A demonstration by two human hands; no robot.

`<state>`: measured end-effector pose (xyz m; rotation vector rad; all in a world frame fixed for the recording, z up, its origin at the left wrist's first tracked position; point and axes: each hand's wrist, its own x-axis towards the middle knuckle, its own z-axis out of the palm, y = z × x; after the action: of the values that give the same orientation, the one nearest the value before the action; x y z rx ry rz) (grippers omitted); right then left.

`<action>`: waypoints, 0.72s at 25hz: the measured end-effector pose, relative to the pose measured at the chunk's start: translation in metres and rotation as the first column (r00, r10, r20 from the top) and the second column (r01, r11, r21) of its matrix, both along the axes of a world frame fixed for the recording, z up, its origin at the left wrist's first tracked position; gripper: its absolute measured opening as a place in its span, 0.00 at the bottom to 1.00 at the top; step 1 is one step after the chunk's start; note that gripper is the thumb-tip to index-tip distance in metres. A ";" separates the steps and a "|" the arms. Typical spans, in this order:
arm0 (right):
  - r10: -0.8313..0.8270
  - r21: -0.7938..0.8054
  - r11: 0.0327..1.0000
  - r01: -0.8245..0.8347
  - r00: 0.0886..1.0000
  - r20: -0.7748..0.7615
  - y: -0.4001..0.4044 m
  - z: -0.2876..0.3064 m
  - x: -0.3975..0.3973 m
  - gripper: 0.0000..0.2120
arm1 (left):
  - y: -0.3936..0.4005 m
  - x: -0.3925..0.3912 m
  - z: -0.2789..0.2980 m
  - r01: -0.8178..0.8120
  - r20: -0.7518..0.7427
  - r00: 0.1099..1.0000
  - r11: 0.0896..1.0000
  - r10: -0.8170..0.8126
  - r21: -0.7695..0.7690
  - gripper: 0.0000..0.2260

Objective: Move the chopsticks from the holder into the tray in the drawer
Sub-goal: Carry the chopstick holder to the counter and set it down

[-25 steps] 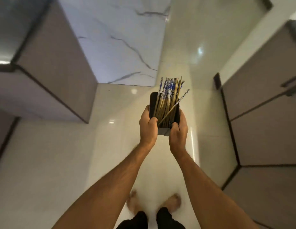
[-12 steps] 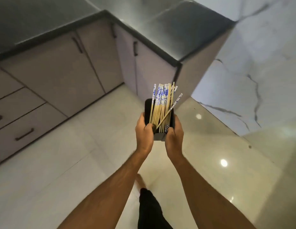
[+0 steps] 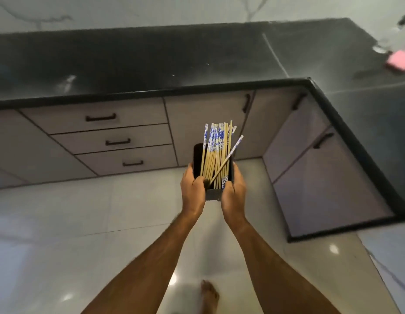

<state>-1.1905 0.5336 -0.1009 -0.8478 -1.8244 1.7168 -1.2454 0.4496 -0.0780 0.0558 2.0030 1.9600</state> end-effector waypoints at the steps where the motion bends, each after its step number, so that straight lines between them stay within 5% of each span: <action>1: 0.048 0.006 0.999 -0.048 0.999 -0.003 -0.008 0.003 -0.029 0.24 | -0.011 -0.025 0.003 -0.042 -0.007 0.999 0.999 0.042 0.004 0.19; 9: 0.275 -0.002 0.961 -0.276 0.957 -0.089 -0.095 0.033 -0.227 0.22 | -0.110 -0.207 0.025 -0.229 -0.059 0.972 0.973 0.227 -0.024 0.16; 18: 0.284 0.039 0.959 -0.281 0.951 -0.124 -0.195 0.082 -0.444 0.22 | -0.209 -0.419 0.065 -0.256 -0.053 0.966 0.965 0.254 -0.055 0.18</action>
<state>-1.6340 0.3390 -0.0187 -0.4704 -1.9458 1.8727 -1.6645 0.2405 -0.0134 -0.1830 2.1926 2.0628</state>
